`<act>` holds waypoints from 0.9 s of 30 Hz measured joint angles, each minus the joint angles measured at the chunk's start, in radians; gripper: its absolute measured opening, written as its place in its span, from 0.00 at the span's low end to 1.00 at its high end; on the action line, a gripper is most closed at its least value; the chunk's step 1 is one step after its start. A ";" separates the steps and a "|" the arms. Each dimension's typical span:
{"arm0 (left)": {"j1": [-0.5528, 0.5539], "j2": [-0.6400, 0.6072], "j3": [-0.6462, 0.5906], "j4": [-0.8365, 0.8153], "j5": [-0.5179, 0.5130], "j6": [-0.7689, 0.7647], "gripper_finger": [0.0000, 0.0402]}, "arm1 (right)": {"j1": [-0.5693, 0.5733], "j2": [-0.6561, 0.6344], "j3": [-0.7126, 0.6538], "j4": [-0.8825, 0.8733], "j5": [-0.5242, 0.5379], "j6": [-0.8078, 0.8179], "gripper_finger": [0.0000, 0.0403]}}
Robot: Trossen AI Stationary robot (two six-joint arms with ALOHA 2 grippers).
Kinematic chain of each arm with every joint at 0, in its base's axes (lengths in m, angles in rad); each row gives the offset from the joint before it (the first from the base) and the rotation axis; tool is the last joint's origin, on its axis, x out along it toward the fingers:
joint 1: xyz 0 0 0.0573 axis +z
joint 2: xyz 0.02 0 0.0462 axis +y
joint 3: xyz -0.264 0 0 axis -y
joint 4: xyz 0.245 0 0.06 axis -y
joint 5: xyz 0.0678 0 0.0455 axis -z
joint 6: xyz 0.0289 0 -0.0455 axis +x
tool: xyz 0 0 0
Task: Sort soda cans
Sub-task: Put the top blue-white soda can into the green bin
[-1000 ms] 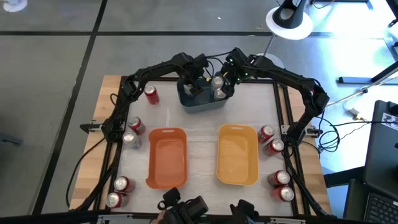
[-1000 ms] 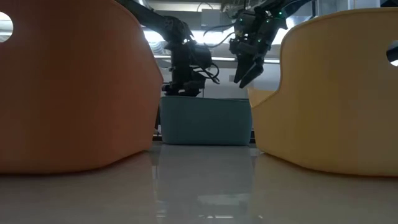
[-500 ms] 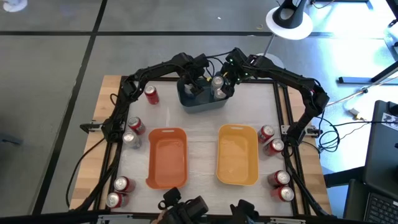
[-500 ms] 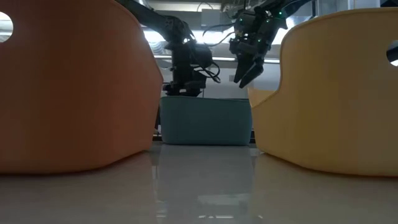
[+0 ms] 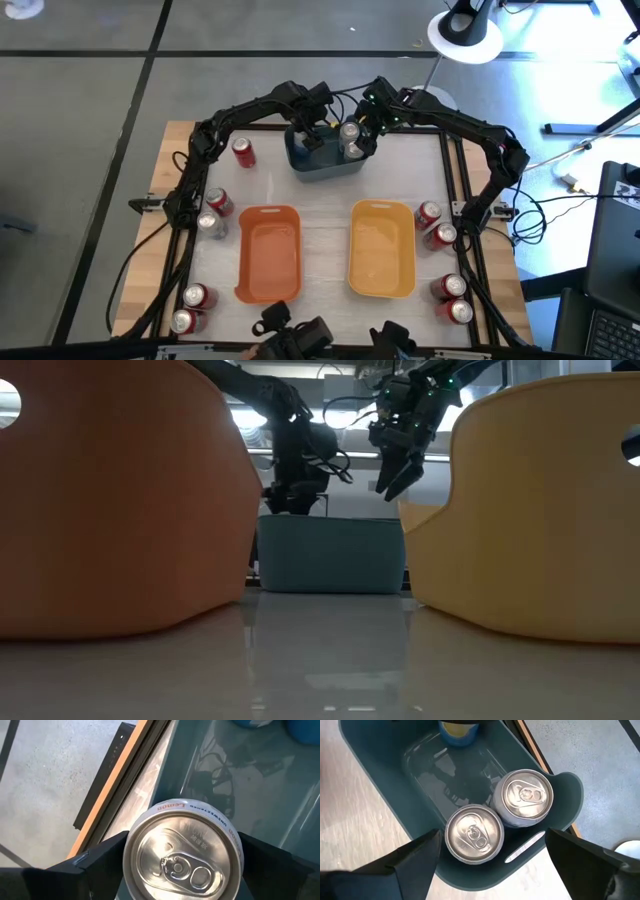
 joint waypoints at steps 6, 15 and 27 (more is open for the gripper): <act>-0.002 0.000 0.000 0.030 0.003 0.034 0.83 | 0.000 0.000 0.000 0.000 0.000 0.000 0.88; 0.000 0.000 0.000 0.146 0.007 0.090 0.83 | 0.000 0.000 0.000 -0.001 0.000 0.001 0.88; -0.018 0.000 0.000 0.097 -0.010 0.187 0.85 | 0.000 0.000 0.000 -0.002 0.000 -0.018 0.88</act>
